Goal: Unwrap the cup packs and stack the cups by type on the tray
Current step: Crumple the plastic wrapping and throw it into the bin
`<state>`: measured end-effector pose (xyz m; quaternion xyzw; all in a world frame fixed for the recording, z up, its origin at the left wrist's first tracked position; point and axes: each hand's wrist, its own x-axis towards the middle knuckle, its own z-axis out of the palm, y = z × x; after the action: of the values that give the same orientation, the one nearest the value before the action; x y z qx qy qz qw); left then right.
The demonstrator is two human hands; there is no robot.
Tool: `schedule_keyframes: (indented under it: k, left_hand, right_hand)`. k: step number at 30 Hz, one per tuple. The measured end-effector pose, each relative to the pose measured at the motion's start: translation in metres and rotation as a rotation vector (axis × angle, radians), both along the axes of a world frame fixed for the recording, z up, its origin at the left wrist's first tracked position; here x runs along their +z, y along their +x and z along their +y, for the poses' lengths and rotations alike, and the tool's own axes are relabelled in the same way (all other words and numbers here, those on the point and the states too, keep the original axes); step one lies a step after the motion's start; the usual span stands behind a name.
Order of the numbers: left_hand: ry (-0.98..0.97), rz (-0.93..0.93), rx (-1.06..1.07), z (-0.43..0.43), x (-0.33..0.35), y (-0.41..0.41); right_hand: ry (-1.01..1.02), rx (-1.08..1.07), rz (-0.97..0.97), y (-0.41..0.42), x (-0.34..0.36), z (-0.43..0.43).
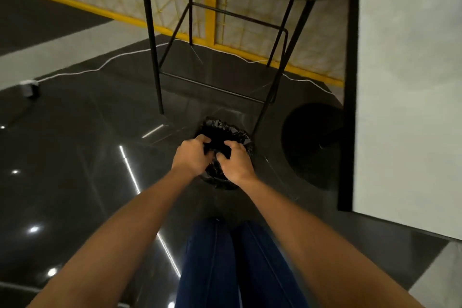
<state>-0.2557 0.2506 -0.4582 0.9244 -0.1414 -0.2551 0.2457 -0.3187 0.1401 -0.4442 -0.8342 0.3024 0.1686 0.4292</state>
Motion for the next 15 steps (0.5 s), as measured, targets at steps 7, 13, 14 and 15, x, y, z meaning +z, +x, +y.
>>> schedule_keyframes:
  k: [7,13,14,15]
  left_hand:
    - [-0.112,-0.089,0.025,0.004,0.147,-0.004]
    - [-0.212,-0.157,0.002,-0.014,0.250,-0.003]
    - [-0.226,-0.170,-0.001,-0.018,0.263,-0.003]
    - [-0.245,-0.183,-0.006,-0.021,0.274,-0.002]
  right_hand:
    - [0.051,-0.057,-0.092,-0.018,0.138,0.012]
    - [0.023,-0.094,-0.234,-0.019,0.238,-0.005]
    - [0.008,-0.100,-0.257,-0.019,0.252,-0.011]
    - [-0.008,-0.109,-0.279,-0.018,0.264,-0.016]
